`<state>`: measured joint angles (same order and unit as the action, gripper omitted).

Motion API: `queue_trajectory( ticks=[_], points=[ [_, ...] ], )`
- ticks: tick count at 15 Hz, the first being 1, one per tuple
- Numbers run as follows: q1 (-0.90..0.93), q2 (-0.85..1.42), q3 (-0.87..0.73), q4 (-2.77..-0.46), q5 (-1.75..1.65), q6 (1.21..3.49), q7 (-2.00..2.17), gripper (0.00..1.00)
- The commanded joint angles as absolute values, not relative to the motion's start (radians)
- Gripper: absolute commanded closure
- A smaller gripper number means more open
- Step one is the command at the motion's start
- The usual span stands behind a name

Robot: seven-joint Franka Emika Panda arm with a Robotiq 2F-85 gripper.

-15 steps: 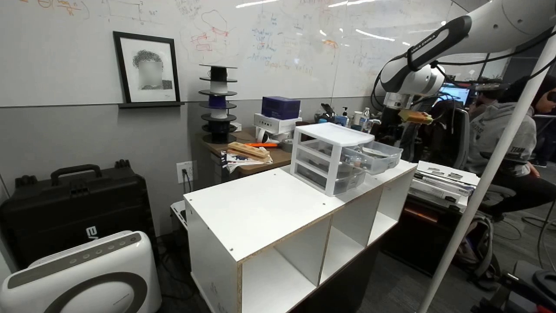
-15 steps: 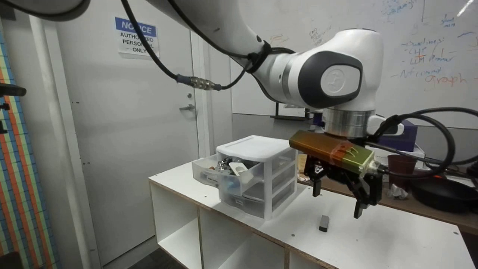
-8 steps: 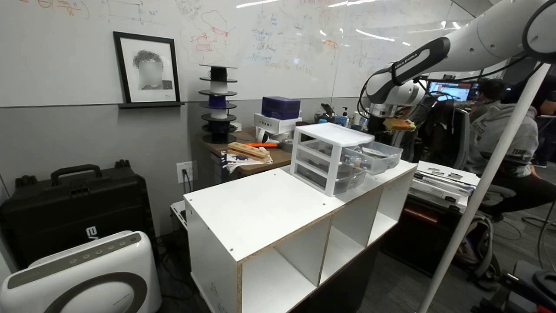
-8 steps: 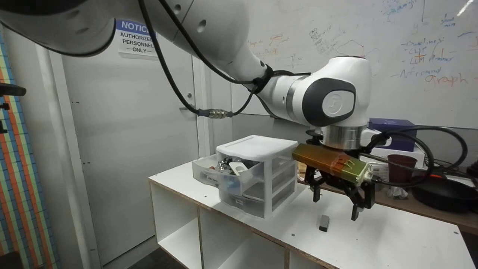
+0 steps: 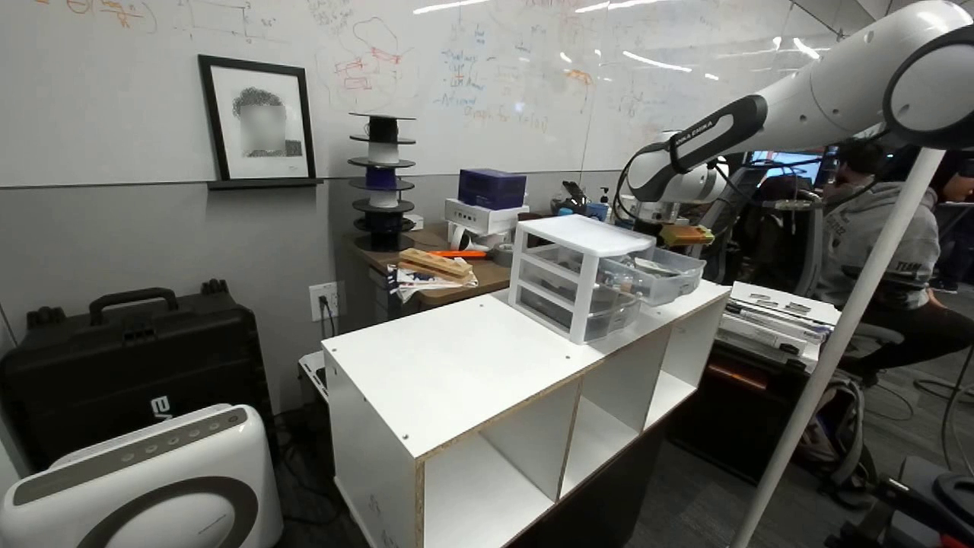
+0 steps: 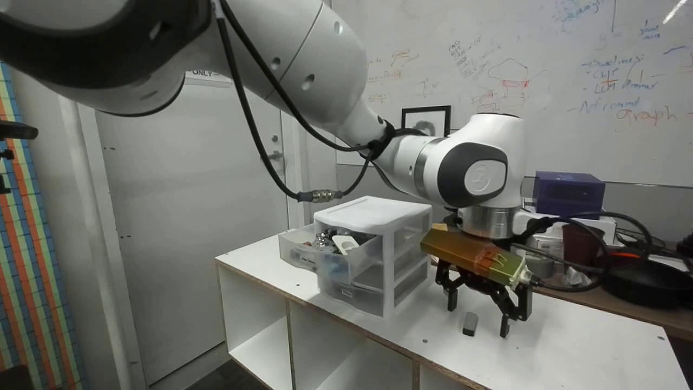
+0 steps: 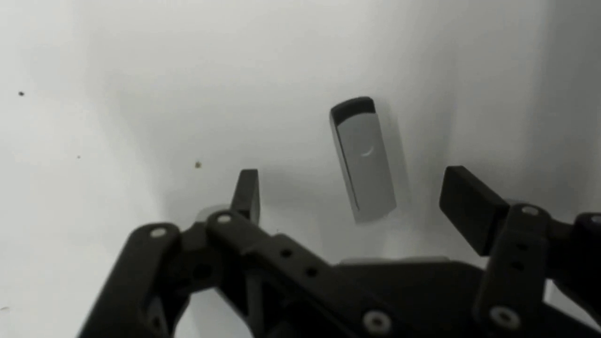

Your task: Pick up the object from the table and put it in the open drawer and close it

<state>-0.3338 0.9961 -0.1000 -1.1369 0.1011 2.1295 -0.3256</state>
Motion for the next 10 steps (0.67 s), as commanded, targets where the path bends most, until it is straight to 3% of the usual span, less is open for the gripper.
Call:
queue_trajectory(
  ticks=[1,10],
  points=[
    [-0.342,1.025,-0.085,-1.081,0.073,2.074,-0.315,0.29],
    [-0.326,0.997,-0.103,-1.103,0.079,2.038,-0.329,0.99]
  ],
)
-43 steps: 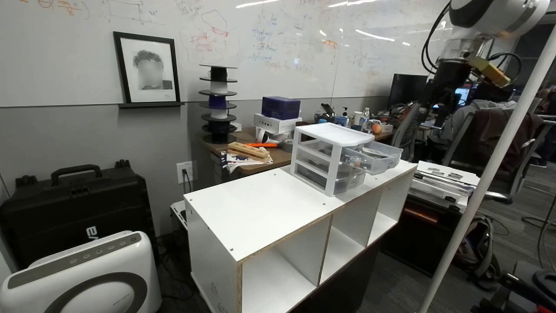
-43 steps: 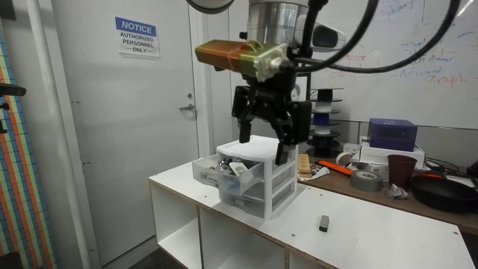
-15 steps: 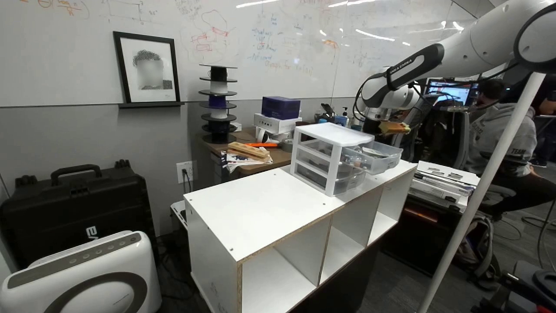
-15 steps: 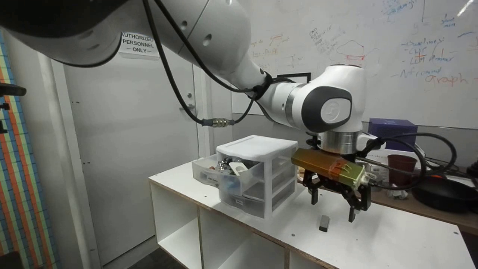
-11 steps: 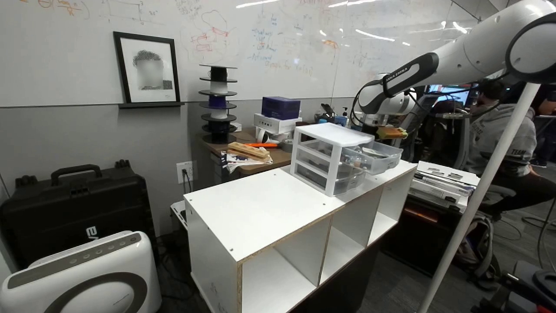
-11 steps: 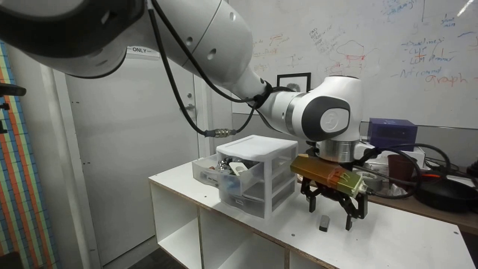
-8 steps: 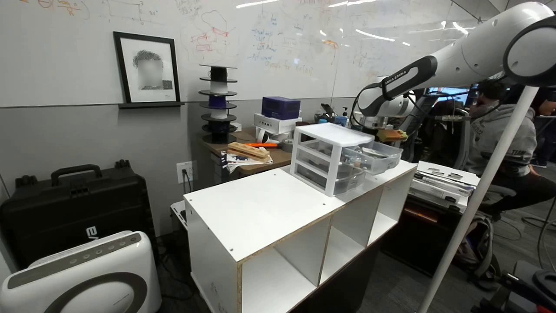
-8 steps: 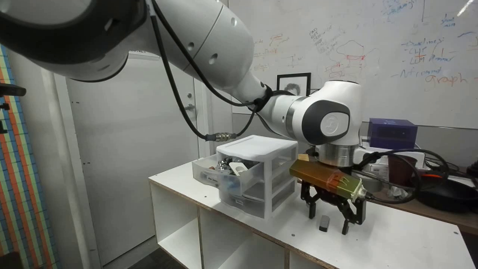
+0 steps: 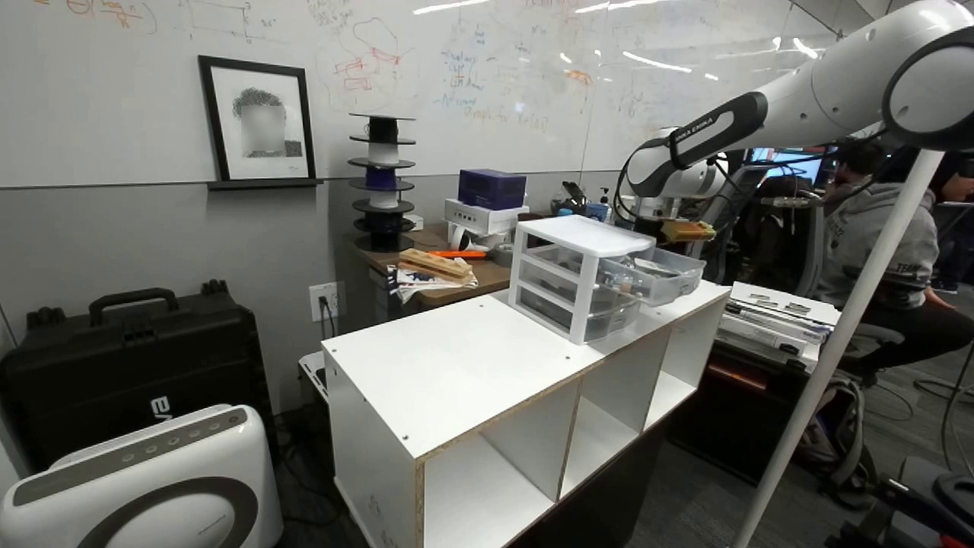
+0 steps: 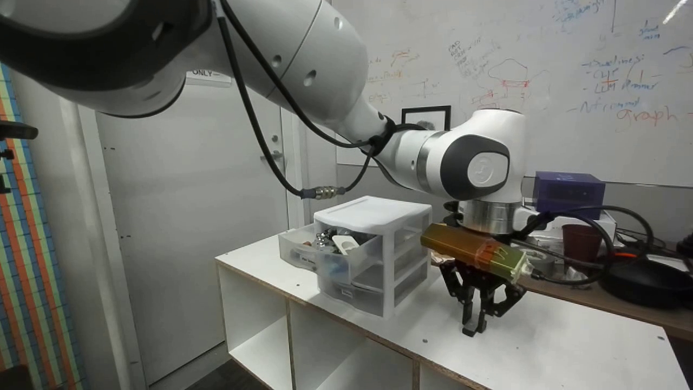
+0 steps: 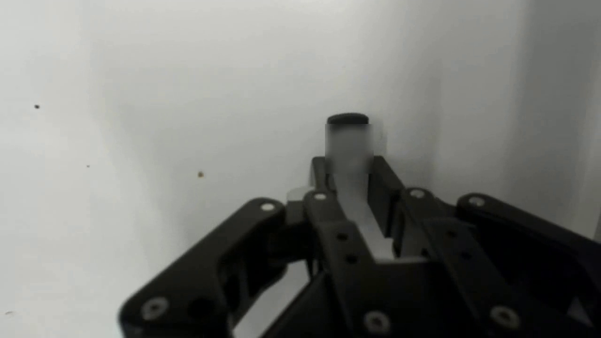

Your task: Pick up the object from the table and put it in the open drawer and close it

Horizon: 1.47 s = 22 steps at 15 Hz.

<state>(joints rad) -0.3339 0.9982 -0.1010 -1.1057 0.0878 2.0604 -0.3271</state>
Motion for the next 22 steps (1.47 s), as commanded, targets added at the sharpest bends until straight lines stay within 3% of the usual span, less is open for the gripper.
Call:
queue_trajectory(
  ticks=[1,2,9,22],
  points=[
    [-0.326,0.995,-0.103,-1.108,0.079,2.036,-0.328,0.98],
    [-0.324,0.991,-0.107,-1.115,0.078,2.037,-0.322,0.94],
    [-0.329,0.855,-0.095,-1.259,0.096,2.055,-0.339,0.95],
    [-0.292,0.345,-0.062,-1.741,0.088,2.134,-0.421,0.95]
  ],
)
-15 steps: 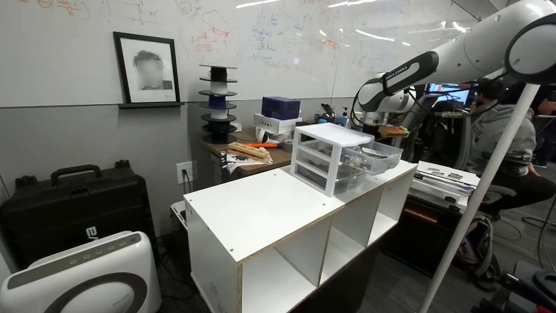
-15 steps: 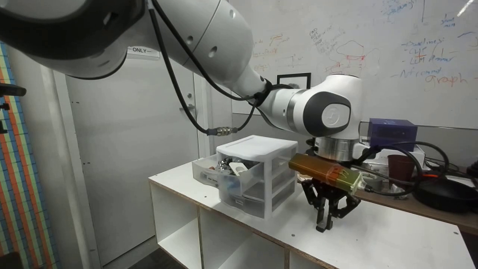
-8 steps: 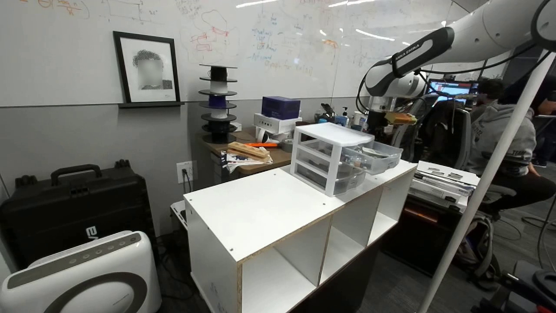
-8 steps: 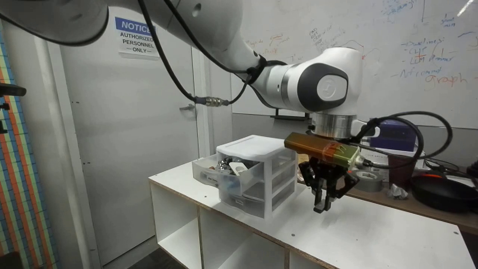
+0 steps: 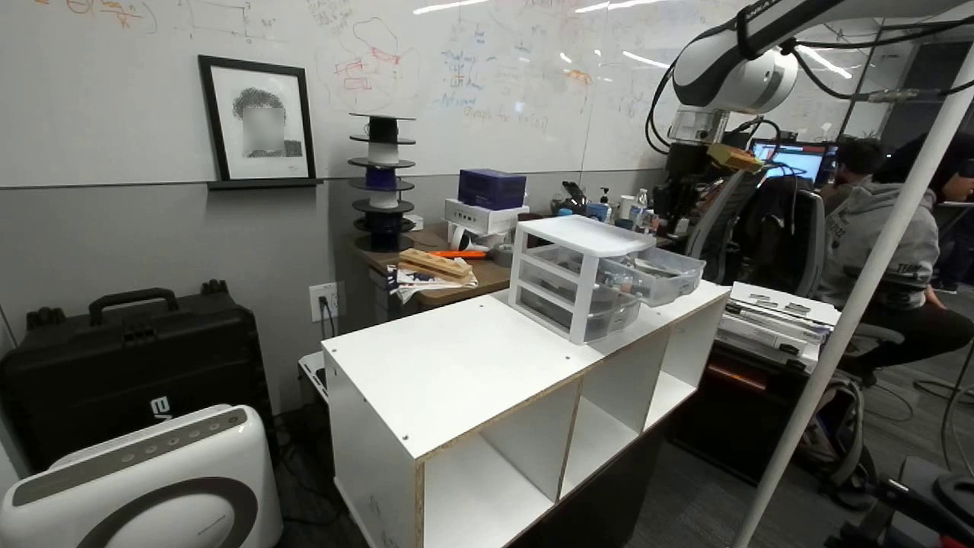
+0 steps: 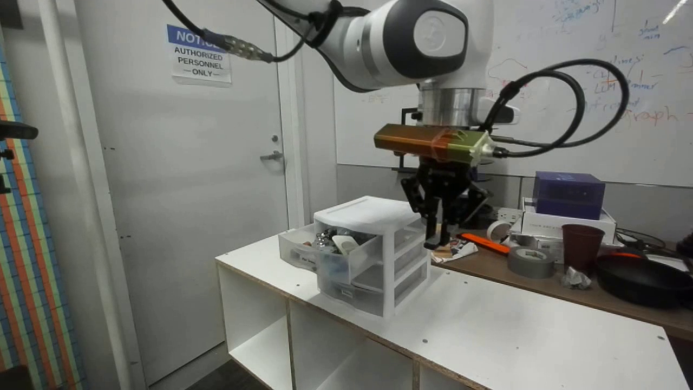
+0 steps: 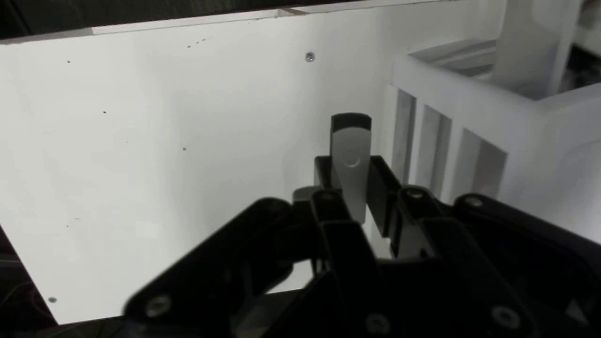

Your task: Pick up the object from the table and put it in the open drawer and close it

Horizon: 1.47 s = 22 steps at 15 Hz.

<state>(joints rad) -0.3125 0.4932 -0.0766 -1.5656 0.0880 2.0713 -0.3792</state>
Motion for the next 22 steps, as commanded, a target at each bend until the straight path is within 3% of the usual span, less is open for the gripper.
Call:
queue_trajectory(
  ticks=[1,15,16,17,19,22],
  points=[
    [-0.282,0.31,-0.057,-1.785,0.089,2.147,-0.434,0.95],
    [-0.134,0.057,-0.011,-2.221,0.135,2.331,-0.589,0.95],
    [-0.129,0.05,-0.013,-2.236,0.131,2.348,-0.594,0.84],
    [-0.126,0.044,-0.014,-2.25,0.132,2.366,-0.604,0.55],
    [-0.122,0.033,-0.016,-2.27,0.136,2.39,-0.617,0.48],
    [-0.121,0.007,-0.021,-2.296,0.15,2.406,-0.632,0.25]
  ],
)
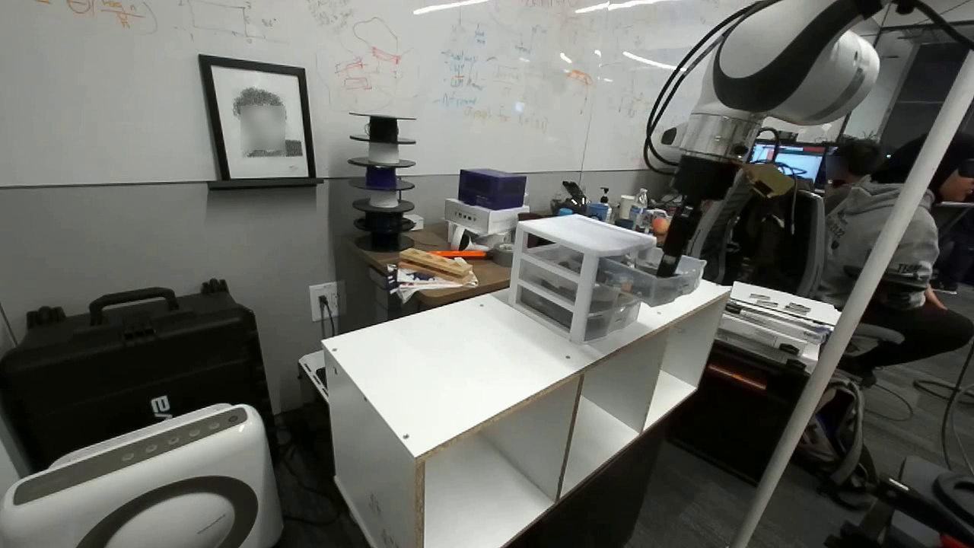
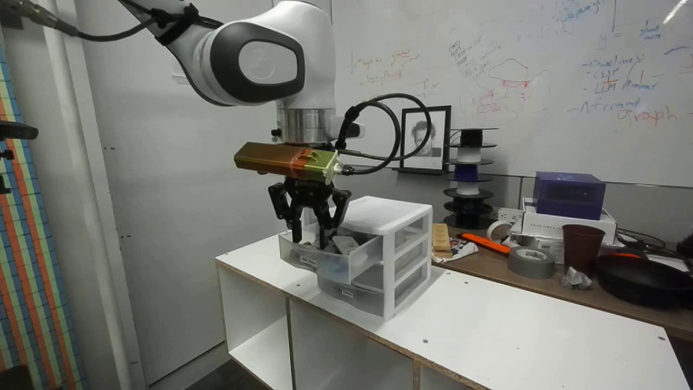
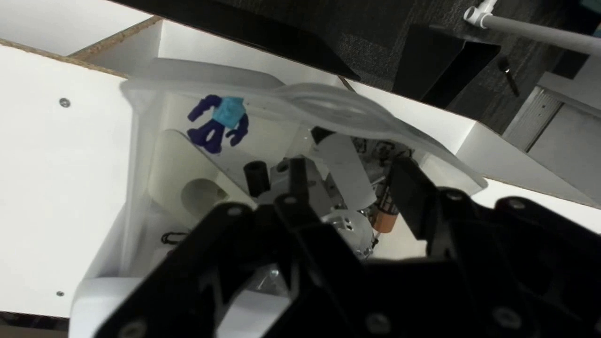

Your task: Pick up the object from the table and put it in the open drawer and close it

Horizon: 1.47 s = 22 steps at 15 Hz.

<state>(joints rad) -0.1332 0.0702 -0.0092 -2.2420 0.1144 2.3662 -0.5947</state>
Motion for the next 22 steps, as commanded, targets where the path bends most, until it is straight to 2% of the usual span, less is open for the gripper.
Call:
queue_trajectory(
  ticks=[1,3,4,14,22],
  points=[
    [-0.12,-0.002,-0.023,-2.299,0.16,2.408,-0.634,0.16],
    [-0.117,-0.032,-0.029,-2.304,0.17,2.392,-0.605,0.01],
    [-0.115,-0.052,-0.031,-2.306,0.178,2.386,-0.598,0.0],
    [-0.111,-0.17,-0.058,-2.312,0.053,2.136,-0.345,0.0],
    [-0.12,-0.119,-0.101,-2.388,0.022,2.161,-0.31,0.0]
  ],
)
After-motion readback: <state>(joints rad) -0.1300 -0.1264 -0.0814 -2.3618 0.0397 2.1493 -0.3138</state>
